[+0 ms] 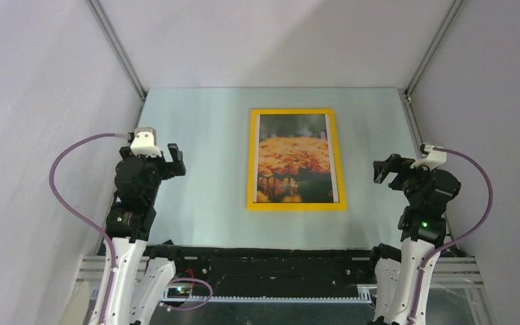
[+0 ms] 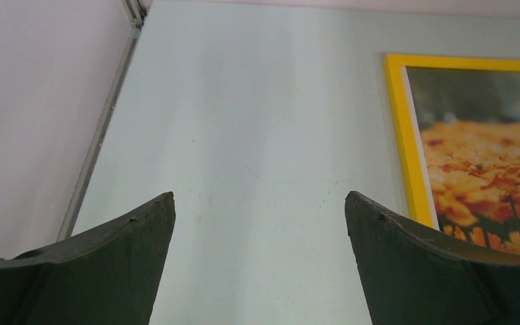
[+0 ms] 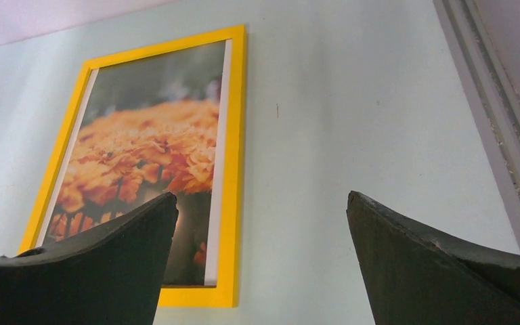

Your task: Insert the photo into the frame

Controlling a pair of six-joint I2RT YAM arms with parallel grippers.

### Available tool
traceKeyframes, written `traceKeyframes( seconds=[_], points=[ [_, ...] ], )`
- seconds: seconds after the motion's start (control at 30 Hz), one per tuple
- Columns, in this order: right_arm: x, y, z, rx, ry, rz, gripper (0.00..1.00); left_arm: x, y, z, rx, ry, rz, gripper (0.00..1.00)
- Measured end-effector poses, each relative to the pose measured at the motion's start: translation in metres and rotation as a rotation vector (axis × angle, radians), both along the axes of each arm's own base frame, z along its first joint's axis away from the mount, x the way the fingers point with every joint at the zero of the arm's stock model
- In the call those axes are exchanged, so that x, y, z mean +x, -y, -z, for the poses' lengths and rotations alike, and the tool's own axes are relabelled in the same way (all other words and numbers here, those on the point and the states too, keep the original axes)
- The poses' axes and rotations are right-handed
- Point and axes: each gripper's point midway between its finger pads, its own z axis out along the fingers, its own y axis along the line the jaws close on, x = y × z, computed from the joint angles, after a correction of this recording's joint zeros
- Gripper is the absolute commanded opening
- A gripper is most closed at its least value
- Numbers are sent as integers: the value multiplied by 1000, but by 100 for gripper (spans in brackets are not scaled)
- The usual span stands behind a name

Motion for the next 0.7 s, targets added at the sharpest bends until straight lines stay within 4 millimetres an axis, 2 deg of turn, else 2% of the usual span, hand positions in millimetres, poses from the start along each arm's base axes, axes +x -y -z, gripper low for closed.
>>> traceKeyframes(
  seconds=[0.2,0.33,0.43,0.7],
  points=[
    [-12,-2,-7,-43,29,-3,99,6,9,23,-5,-62,51,100],
    [-18,-4,-11,-53,49,-1,99,7,15,46,-9,-83,83,100],
    [-22,-4,-14,-58,64,4,99,5,15,53,-9,-75,83,100],
    [-28,-6,-20,-48,91,-8,99,10,12,40,1,4,69,100]
  ],
)
